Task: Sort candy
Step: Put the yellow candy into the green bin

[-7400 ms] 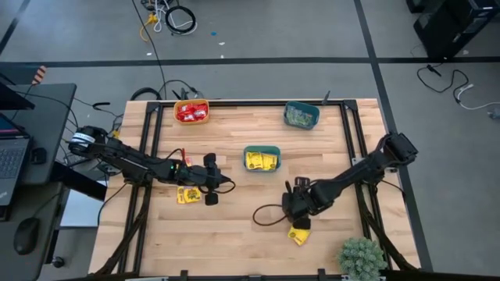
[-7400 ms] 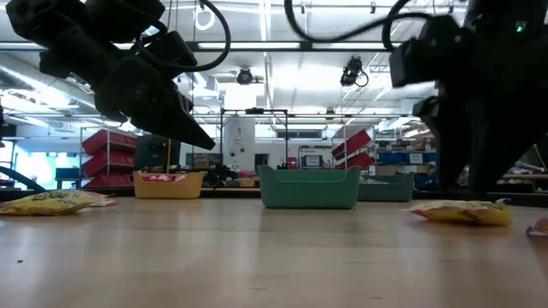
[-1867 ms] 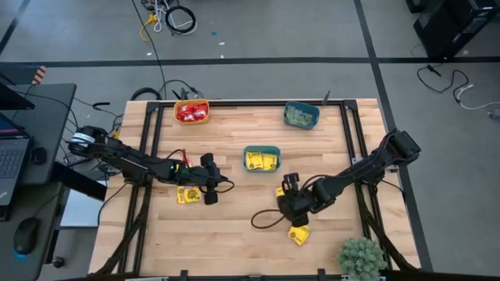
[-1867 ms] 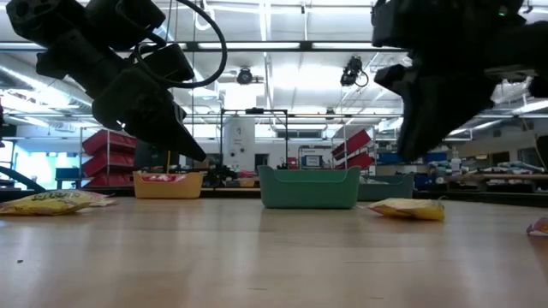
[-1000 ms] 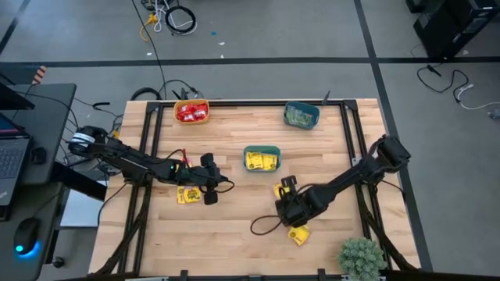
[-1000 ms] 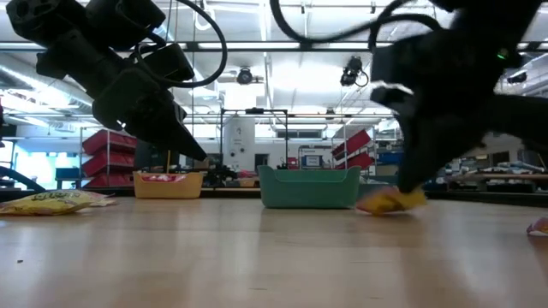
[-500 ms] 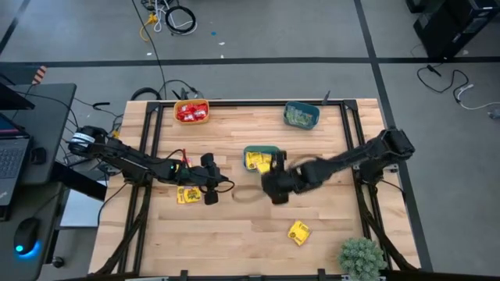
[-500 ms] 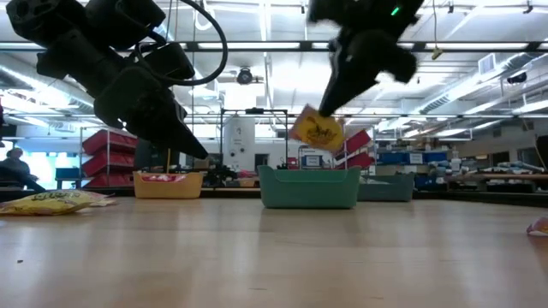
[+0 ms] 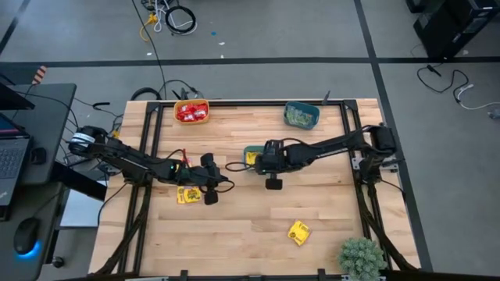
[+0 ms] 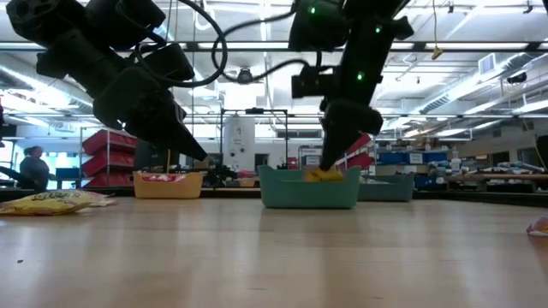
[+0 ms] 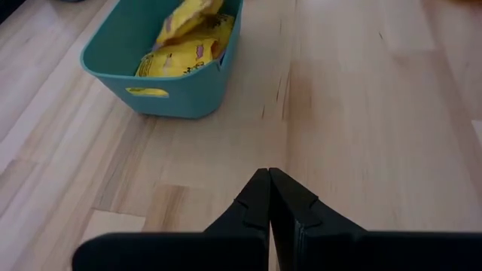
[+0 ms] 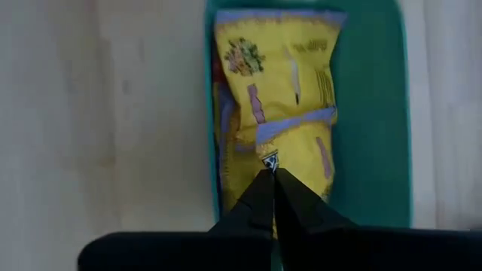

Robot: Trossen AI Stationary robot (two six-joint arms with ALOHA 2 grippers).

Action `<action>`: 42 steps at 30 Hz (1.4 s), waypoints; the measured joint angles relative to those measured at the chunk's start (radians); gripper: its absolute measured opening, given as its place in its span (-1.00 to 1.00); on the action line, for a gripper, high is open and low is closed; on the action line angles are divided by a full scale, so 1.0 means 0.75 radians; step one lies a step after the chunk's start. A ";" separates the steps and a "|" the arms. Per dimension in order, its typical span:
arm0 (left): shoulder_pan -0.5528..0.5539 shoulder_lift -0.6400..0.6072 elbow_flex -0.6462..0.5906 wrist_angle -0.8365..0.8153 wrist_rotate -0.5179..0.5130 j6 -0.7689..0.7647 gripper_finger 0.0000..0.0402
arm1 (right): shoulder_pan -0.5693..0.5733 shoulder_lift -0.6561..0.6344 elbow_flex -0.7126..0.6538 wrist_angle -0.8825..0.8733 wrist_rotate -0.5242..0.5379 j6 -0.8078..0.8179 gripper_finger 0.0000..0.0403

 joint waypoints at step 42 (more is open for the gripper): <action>-0.245 0.012 0.323 -1.147 0.278 -0.351 -0.24 | 0.255 -0.066 0.051 0.083 0.050 0.083 0.10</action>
